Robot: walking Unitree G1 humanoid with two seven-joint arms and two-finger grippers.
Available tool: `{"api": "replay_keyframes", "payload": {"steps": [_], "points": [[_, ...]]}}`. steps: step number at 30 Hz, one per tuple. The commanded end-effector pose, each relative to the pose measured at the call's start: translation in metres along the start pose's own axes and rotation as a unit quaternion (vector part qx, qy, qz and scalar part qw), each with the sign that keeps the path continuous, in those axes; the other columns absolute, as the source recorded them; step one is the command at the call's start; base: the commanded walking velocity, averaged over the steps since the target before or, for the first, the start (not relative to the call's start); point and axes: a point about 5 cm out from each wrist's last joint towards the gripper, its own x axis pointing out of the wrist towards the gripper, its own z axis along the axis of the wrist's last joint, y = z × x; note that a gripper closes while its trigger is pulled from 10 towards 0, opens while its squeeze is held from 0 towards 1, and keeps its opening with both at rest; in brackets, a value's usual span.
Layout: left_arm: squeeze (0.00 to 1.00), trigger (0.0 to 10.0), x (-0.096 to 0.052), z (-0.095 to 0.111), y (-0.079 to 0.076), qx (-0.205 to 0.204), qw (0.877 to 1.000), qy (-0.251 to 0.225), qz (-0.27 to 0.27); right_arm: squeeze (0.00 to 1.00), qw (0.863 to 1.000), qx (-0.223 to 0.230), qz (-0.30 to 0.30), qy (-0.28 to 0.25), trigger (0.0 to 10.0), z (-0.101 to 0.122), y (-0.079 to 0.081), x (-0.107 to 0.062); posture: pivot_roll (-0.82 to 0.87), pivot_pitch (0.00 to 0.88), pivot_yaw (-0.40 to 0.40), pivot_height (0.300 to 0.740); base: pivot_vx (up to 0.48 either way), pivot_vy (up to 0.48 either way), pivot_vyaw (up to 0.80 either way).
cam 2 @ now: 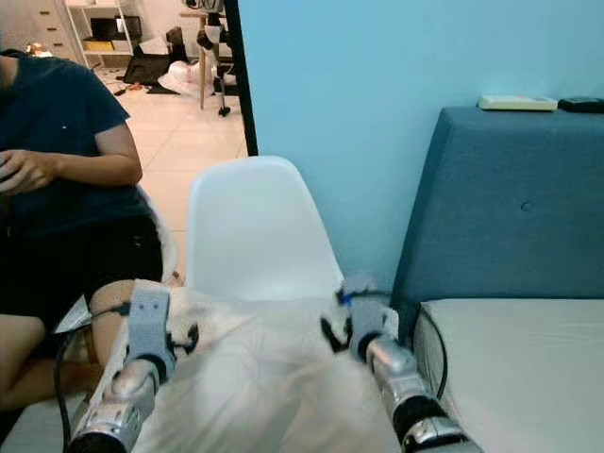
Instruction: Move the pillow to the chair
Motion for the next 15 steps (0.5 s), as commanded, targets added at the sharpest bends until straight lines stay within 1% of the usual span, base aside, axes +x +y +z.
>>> {"api": "replay_keyframes", "payload": {"steps": [1,2,3,4,5,8,9,11,12,15], "points": [[0.0,10.0,-0.001,-0.009,0.002,0.028,0.999,0.019,-0.005,0.0,1.0,-0.012,-0.007,0.02,10.0,-0.007,0.002,0.0,0.01,0.017,-0.042,0.74,0.0,0.0,0.0],[0.0,10.0,-0.001,-0.009,0.002,0.028,0.999,0.019,-0.005,0.0,1.0,-0.012,-0.007,0.02,10.0,-0.007,0.002,0.0,0.01,0.017,-0.042,0.74,0.0,0.0,0.0],[0.0,10.0,-0.001,-0.008,-0.003,0.002,1.0,0.008,-0.02,0.0,1.0,-0.014,-0.012,0.02,10.0,-0.009,0.003,0.0,0.01,0.021,-0.047,0.74,0.0,0.0,0.0],[0.0,10.0,-0.001,-0.008,-0.003,0.002,1.0,0.008,-0.02,0.0,1.0,-0.014,-0.012,0.02,10.0,-0.009,0.003,0.0,0.01,0.021,-0.047,0.74,0.0,0.0,0.0],[0.0,10.0,-0.001,-0.007,-0.004,-0.01,1.0,0.002,-0.026,0.0,1.0,-0.011,-0.015,0.019,10.0,-0.008,0.004,0.0,0.01,0.023,-0.047,0.74,0.0,0.0,0.0],[0.0,10.0,-0.001,-0.006,-0.006,-0.006,0.999,0.004,-0.033,0.0,1.0,-0.004,-0.023,0.022,10.0,-0.009,0.004,0.0,0.02,0.029,-0.048,0.74,0.0,0.0,0.0],[0.0,10.0,0.0,-0.008,-0.007,0.005,0.999,0.012,-0.03,0.0,0.999,-0.007,-0.03,0.037,10.0,-0.014,0.004,-0.001,0.02,0.033,-0.049,0.74,0.0,0.0,0.0],[0.0,10.0,-0.001,-0.009,-0.007,0.007,0.999,0.012,-0.029,0.0,0.999,-0.011,-0.034,0.041,10.0,-0.016,0.003,-0.001,0.02,0.036,-0.05,0.74,0.0,0.0,0.0],[0.0,10.0,-0.001,-0.009,-0.007,0.007,0.999,0.012,-0.029,0.0,0.999,-0.011,-0.034,0.041,10.0,-0.016,0.003,-0.001,0.02,0.036,-0.05,0.74,0.0,0.0,0.0],[0.0,10.0,-0.002,-0.007,-0.012,-0.009,0.999,-0.009,-0.039,0.0,0.998,0.005,-0.057,0.037,10.0,-0.019,-0.002,-0.004,0.02,0.036,-0.056,0.74,0.0,0.0,0.0]]}}
